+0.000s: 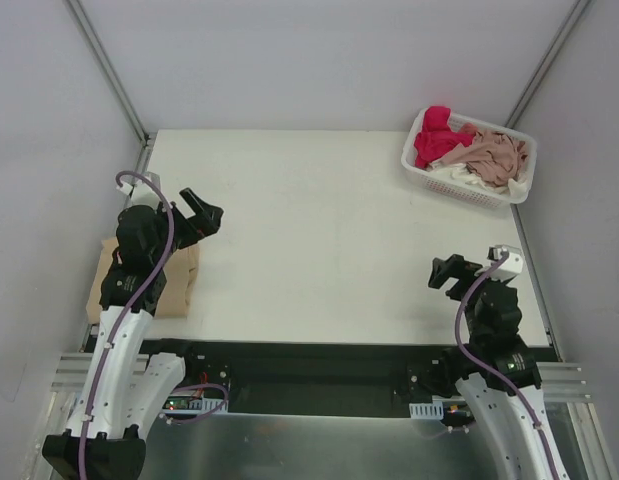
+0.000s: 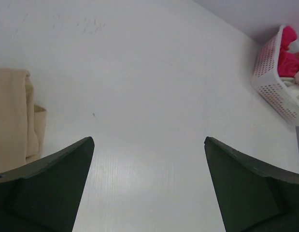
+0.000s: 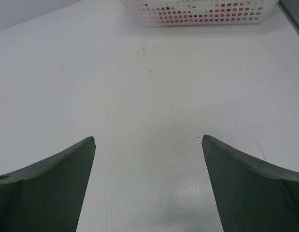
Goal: Fold and stack the t-shirts
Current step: Grab crumpled tshirt from bin with the right arm
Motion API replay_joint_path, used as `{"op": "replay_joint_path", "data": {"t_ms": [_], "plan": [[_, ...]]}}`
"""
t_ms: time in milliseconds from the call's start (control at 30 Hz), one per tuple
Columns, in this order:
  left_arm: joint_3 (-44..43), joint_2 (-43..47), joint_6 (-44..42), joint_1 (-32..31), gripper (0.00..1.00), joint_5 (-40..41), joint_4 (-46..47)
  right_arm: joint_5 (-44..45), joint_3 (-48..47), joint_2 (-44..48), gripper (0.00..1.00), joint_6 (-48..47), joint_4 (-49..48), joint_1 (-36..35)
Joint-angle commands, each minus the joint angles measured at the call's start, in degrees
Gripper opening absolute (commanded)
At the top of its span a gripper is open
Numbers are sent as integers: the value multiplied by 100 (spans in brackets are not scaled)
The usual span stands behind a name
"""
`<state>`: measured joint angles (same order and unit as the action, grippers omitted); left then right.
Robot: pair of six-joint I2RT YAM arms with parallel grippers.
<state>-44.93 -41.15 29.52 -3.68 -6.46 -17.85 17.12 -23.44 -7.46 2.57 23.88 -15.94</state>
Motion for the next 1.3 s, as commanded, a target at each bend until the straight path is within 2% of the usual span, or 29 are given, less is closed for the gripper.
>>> {"op": "replay_joint_path", "data": {"t_ms": [0, 100, 133, 200, 233, 267, 300, 333, 367, 400, 433, 533, 633, 800, 967, 1033, 1167, 1200, 1233, 1267], "plan": [[-176, -78, -86, -1, 99, -32, 228, 553, -591, -220, 97, 243, -33, 12], [-17, 36, -86, -1, 99, 241, 246, 905, -1108, -728, 97, 271, -102, 12], [19, 80, -69, -1, 99, 285, 255, 1002, -1293, -1217, 97, 192, -85, 12], [194, 282, -86, -10, 99, 303, 465, 1414, -2179, -1887, 97, 253, 281, 12], [256, 343, -104, -10, 99, 242, 527, 1530, -2600, -2691, 97, 279, 493, 12], [404, 414, -156, -10, 99, 215, 676, 1618, -2987, -3134, 97, 366, 747, 21], [475, 440, -244, -10, 99, 198, 721, 1740, -3870, -3591, 97, 402, 1254, 30], [537, 476, -288, -10, 99, 232, 739, 1785, -4279, -4448, 97, 437, 1477, 47], [625, 493, -323, -10, 99, 285, 782, 1803, -4648, -4857, 97, 429, 1645, 126], [660, 493, -367, -10, 99, 303, 800, 1751, -5383, -5235, 97, 429, 1820, 214], [678, 493, -411, -10, 99, 312, 800, 1646, -5660, -5883, 97, 411, 1831, 310], [722, 537, -508, -10, 99, 321, 809, 1031, -6750, -7114, 97, 394, 1691, 959], [792, 642, -552, -10, 99, 425, 853, 766, -7653, -8222, 97, 455, 1550, 1225], [907, 810, -614, -10, 99, 497, 906, 916, -8755, -9544, 97, 481, 1384, 1576], [995, 924, -649, -10, 99, 505, 985, 179, -9791, -10915, 97, 683, 1005, 1937], [986, 968, -649, -10, 99, 436, 1002, 81, -10039, -11425, 97, 762, 952, 2033], [1030, 1047, -676, -10, 99, 487, 1029, 89, -10171, -11865, 97, 1043, 593, 2130], [1039, 1065, -667, -10, 99, 514, 1029, 81, -10198, -11953, 90, 1140, 583, 2157], [1056, 1100, -667, -10, 99, 531, 1037, 28, -10207, -11962, 78, 1228, 583, 2209], [1056, 1100, -667, -10, 99, 540, 1029, -33, -10207, -11971, 49, 1376, 557, 2227]]}}
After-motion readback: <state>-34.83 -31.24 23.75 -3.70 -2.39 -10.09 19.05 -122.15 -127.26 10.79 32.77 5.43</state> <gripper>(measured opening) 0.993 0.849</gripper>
